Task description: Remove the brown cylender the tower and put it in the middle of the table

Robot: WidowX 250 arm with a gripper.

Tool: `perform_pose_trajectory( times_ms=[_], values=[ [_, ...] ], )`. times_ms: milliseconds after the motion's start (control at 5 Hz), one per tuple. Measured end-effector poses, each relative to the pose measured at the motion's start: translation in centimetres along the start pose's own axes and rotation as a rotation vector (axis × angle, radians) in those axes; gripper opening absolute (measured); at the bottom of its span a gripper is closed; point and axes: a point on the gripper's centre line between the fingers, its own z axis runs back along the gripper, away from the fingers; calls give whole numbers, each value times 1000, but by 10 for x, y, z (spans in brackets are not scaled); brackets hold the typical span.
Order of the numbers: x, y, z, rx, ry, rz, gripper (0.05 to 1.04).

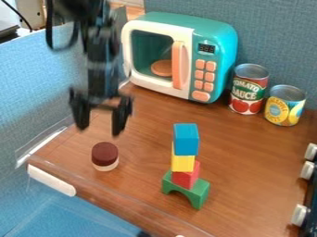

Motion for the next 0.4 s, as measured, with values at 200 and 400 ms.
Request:
perform_pose_trajectory(
  times_ms=[200, 400],
  values=[
    [-7, -17, 39, 110, -41, -49, 1001],
    [-8, -32, 49, 127, -58, -134, 1001]
  ],
)
